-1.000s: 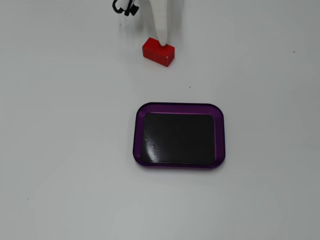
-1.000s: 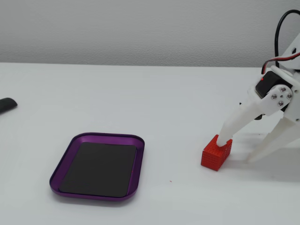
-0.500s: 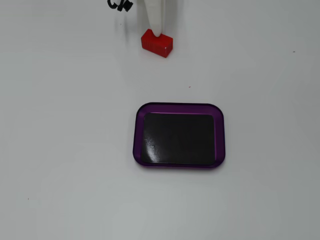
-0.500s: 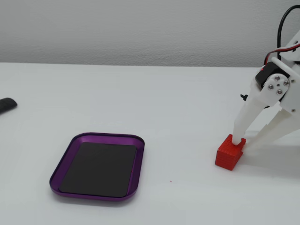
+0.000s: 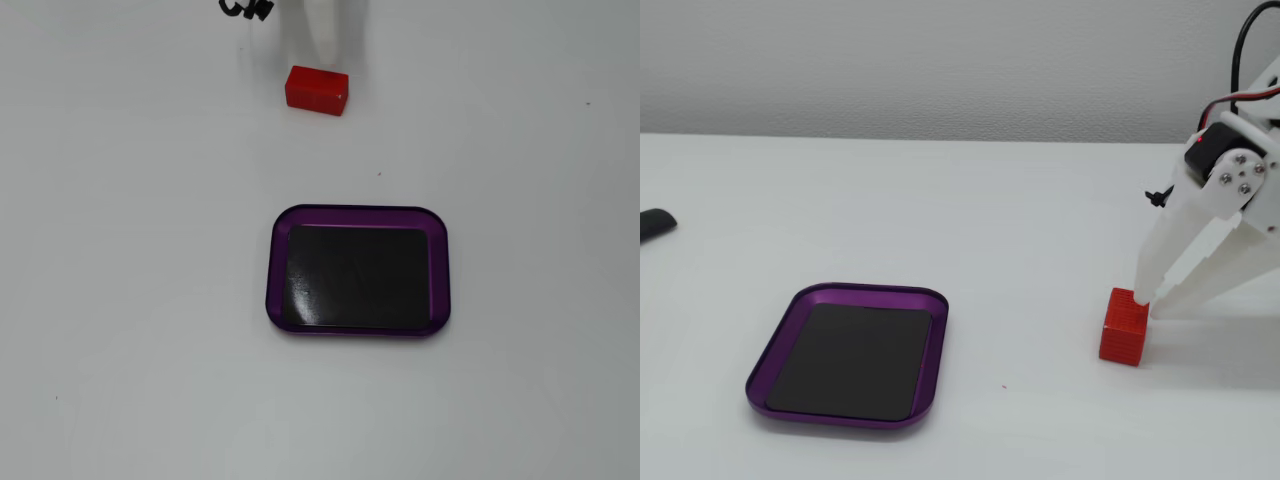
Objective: Remove the cube from the box.
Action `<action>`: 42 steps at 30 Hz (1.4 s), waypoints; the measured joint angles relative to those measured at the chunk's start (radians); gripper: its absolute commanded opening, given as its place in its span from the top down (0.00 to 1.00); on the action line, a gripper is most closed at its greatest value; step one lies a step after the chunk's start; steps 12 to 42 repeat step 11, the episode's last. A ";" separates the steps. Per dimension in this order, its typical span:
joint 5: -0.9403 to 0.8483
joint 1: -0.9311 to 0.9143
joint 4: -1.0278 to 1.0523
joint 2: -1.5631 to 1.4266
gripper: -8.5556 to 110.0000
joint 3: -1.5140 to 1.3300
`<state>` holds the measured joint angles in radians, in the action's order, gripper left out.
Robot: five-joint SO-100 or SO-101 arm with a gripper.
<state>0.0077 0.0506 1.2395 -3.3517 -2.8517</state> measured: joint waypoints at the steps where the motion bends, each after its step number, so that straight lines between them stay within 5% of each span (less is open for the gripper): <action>1: 0.000 0.015 -0.009 0.000 0.93 0.020; 8: -0.012 0.035 -0.169 0.000 0.93 0.052; 42: -0.012 0.040 -0.115 0.000 0.93 0.052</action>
